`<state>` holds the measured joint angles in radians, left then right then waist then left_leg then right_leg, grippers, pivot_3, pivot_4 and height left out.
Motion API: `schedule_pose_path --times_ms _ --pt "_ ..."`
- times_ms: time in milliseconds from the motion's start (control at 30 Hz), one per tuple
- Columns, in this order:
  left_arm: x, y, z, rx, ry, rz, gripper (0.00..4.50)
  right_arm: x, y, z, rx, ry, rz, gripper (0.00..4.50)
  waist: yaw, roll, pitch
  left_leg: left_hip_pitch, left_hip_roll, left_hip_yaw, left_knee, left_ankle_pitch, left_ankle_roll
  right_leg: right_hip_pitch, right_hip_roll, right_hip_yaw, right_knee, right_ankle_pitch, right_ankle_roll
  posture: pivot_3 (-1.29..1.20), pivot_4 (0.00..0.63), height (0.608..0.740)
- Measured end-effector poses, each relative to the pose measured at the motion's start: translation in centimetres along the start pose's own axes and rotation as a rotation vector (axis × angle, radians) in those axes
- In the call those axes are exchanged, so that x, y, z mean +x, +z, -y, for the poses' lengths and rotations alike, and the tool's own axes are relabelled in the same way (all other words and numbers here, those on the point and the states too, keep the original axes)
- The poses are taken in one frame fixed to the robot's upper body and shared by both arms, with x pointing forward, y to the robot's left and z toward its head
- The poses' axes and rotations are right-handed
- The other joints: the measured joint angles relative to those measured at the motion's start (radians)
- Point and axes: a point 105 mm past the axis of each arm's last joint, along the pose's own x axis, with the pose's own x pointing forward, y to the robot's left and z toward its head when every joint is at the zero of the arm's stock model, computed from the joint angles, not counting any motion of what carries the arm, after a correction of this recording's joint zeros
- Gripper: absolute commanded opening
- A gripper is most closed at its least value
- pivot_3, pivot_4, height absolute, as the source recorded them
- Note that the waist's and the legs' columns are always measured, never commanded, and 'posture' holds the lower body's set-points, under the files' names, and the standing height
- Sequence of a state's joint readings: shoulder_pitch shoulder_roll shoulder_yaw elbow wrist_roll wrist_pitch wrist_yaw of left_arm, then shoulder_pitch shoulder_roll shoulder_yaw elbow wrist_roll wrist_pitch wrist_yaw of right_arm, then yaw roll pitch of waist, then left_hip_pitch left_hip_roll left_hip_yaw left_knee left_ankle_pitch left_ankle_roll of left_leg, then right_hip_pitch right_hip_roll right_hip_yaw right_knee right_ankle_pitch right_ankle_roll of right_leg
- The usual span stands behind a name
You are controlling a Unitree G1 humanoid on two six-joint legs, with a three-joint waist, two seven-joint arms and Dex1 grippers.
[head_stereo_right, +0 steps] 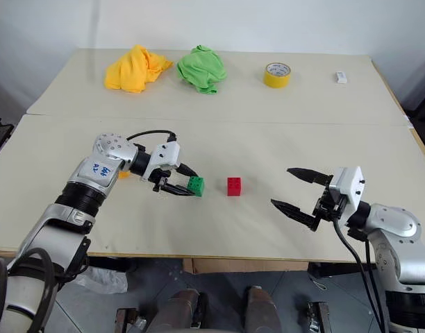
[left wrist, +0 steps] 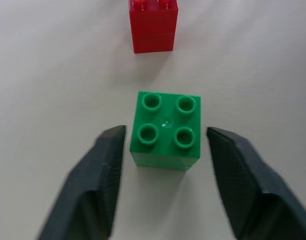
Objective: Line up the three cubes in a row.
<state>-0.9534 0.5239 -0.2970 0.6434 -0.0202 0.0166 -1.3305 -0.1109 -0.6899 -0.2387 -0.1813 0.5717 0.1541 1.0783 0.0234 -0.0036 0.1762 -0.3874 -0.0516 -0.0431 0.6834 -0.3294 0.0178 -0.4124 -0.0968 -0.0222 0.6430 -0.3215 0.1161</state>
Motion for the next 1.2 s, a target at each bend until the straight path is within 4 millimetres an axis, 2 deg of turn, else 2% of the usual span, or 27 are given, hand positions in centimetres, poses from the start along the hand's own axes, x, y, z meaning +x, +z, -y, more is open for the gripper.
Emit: schedule_pose_path --times_ms 100,200,300,433,500,600,667,733,833,933,1000,1133,1200 --pt "-0.8 0.6 -0.9 0.011 0.085 0.027 4.48 0.5 0.2 0.2 -0.004 0.008 0.016 4.50 0.000 0.000 0.000 0.000 0.000 -0.001 0.000 0.000 0.000 0.000 0.000 0.000 0.000 0.000 0.000 0.00 0.150 0.740" --pt "-2.2 1.7 -0.6 0.037 0.149 0.076 4.48 1.4 -0.3 -0.5 0.027 0.048 0.030 4.50 -0.007 0.000 0.000 0.000 0.001 0.000 -0.001 0.000 0.000 -0.001 -0.001 0.001 0.000 0.000 0.000 0.00 0.150 0.740" --pt "-4.1 2.0 0.5 0.000 0.221 0.177 4.48 2.1 -0.5 -0.8 0.045 0.074 0.045 4.50 -0.019 0.000 0.000 0.000 0.002 -0.001 -0.001 0.000 0.000 -0.001 -0.002 0.001 0.000 0.000 0.000 0.00 0.150 0.740" --pt "-9.4 2.1 2.9 -0.072 0.455 0.350 4.48 3.6 -0.3 -1.0 0.055 0.123 0.082 4.50 -0.029 0.000 0.000 0.001 0.004 -0.001 -0.001 0.000 -0.002 0.000 -0.001 0.001 -0.001 0.000 0.000 0.00 0.150 0.740" --pt "-12.2 0.1 4.4 -0.153 0.597 0.333 4.48 4.2 -0.2 -1.3 0.060 0.152 0.096 4.50 -0.031 0.001 -0.001 0.002 0.003 -0.001 -0.002 0.000 -0.002 0.000 -0.001 0.002 -0.001 0.000 -0.001 0.00 0.150 0.740" --pt "-15.3 -4.7 7.5 -0.349 0.861 0.322 4.48 5.2 0.1 -1.4 0.060 0.183 0.120 4.50 -0.028 0.002 -0.001 0.002 0.004 -0.001 -0.002 -0.001 -0.002 0.001 -0.001 0.002 -0.002 0.000 -0.001 0.00 0.150 0.740" --pt "-17.2 -8.3 10.3 -0.472 1.055 0.289 4.48 5.7 0.5 -1.6 0.034 0.210 0.148 4.50 -0.026 0.001 -0.001 0.002 0.004 -0.001 -0.002 -0.001 -0.002 0.001 -0.001 0.002 -0.003 0.000 -0.001 0.00 0.150 0.740" --pt "-19.3 -10.9 13.5 -0.529 1.219 0.241 4.48 6.4 1.0 -2.1 -0.009 0.253 0.170 4.50 -0.021 -0.001 -0.001 0.002 0.003 -0.002 -0.002 -0.001 -0.002 0.002 -0.001 0.002 -0.007 0.000 -0.001 0.00 0.150 0.740" --pt "-21.6 -13.2 18.1 -0.633 1.368 0.179 4.48 6.7 0.9 -3.2 -0.054 0.326 0.157 4.50 -0.009 -0.002 -0.001 0.003 0.003 -0.002 -0.001 -0.002 0.000 0.003 -0.003 0.001 -0.009 0.000 -0.001 0.00 0.150 0.740" --pt "-21.5 -13.9 20.2 -0.700 1.392 0.169 4.48 6.9 0.6 -3.8 -0.066 0.364 0.148 4.50 0.005 -0.002 -0.001 0.003 0.003 -0.003 -0.001 -0.003 0.000 0.005 -0.003 0.001 -0.011 0.000 -0.001 0.00 0.150 0.740" --pt "-20.8 -13.4 19.9 -0.708 1.385 0.208 4.48 7.0 0.6 -3.8 -0.067 0.365 0.148 4.50 0.008 -0.002 -0.001 0.003 0.003 -0.004 -0.001 -0.003 0.001 0.006 -0.004 0.001 -0.012 0.001 -0.002 0.00 0.150 0.740" --pt "-19.2 -11.3 16.8 -0.654 1.385 0.313 4.48 6.9 0.5 -3.7 -0.063 0.359 0.145 4.50 0.000 -0.002 -0.002 0.003 0.003 -0.003 -0.002 -0.003 0.000 0.006 -0.002 0.001 -0.013 0.002 -0.002 0.00 0.150 0.740" --pt "-17.8 -10.6 14.3 -0.674 1.391 0.331 4.48 6.7 0.2 -3.4 -0.056 0.347 0.133 4.50 -0.001 -0.001 -0.002 0.004 0.003 -0.003 -0.002 -0.003 0.000 0.006 -0.002 0.001 -0.012 0.002 -0.002 0.00 0.150 0.740"
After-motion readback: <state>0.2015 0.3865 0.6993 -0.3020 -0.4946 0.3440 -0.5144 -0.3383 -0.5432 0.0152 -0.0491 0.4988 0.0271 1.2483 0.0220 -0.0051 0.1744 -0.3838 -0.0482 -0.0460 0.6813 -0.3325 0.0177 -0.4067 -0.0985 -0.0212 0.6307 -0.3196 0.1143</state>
